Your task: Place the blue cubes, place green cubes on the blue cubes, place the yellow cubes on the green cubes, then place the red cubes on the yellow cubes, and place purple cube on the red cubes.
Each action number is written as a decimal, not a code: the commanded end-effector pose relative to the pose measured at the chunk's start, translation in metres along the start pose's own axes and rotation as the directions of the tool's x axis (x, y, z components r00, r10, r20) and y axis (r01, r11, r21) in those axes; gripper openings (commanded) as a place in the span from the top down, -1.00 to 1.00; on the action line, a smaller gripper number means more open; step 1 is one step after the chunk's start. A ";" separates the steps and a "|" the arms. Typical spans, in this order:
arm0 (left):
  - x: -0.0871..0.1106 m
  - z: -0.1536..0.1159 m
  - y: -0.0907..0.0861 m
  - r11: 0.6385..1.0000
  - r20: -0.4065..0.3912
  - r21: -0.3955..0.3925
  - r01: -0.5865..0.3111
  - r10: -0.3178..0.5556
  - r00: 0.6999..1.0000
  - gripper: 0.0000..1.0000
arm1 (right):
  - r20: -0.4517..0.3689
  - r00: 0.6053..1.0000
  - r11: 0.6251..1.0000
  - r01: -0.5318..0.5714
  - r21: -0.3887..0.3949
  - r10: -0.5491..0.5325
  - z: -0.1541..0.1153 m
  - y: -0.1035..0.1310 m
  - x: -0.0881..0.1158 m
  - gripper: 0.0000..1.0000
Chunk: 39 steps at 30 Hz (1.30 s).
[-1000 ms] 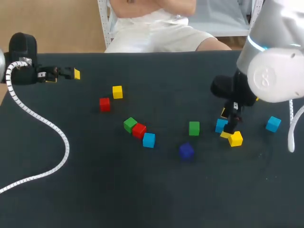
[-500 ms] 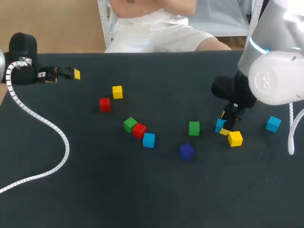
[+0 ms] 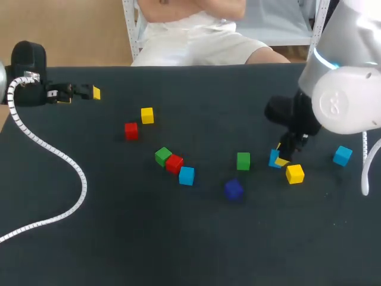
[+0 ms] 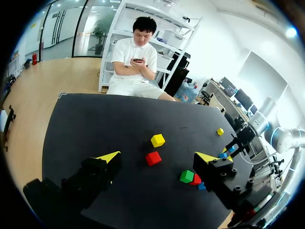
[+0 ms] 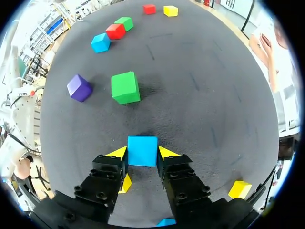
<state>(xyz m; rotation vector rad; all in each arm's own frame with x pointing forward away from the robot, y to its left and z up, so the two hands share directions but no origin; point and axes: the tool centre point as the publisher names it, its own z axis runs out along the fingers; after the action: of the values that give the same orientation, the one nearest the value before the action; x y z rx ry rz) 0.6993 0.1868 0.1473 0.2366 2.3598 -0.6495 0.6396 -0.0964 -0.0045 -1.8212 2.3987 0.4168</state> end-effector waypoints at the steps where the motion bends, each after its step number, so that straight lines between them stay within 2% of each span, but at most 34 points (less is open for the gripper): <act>1: -0.001 0.000 -0.002 1.000 -0.007 -0.009 0.002 -0.002 1.000 -1.00 | 0.010 1.000 1.000 0.001 0.016 -0.001 -0.010 0.005 -0.001 1.00; 13: -0.001 0.000 -0.002 1.000 -0.007 -0.009 0.002 -0.002 1.000 -1.00 | 0.037 0.993 0.992 0.111 0.057 -0.113 -0.046 0.025 -0.040 1.00; 18: -0.001 0.000 -0.002 1.000 -0.007 -0.009 0.002 -0.002 1.000 -1.00 | 0.046 0.983 0.984 0.174 0.034 -0.176 -0.055 0.033 -0.057 1.00; 26: -0.001 0.000 -0.002 1.000 -0.007 -0.009 0.002 -0.002 1.000 -1.00 | 0.034 0.961 0.961 0.275 0.006 -0.275 -0.058 0.050 -0.087 1.00; 39: -0.001 0.000 -0.002 1.000 -0.007 -0.009 0.002 -0.002 1.000 -1.00 | 0.077 0.952 0.956 0.294 0.019 -0.295 -0.051 0.057 -0.117 1.00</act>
<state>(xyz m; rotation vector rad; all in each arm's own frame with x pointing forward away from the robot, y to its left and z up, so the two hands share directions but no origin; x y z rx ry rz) 0.6993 0.1867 0.1474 0.2367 2.3598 -0.6495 0.6205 0.0099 0.0836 -2.0764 2.0267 0.4331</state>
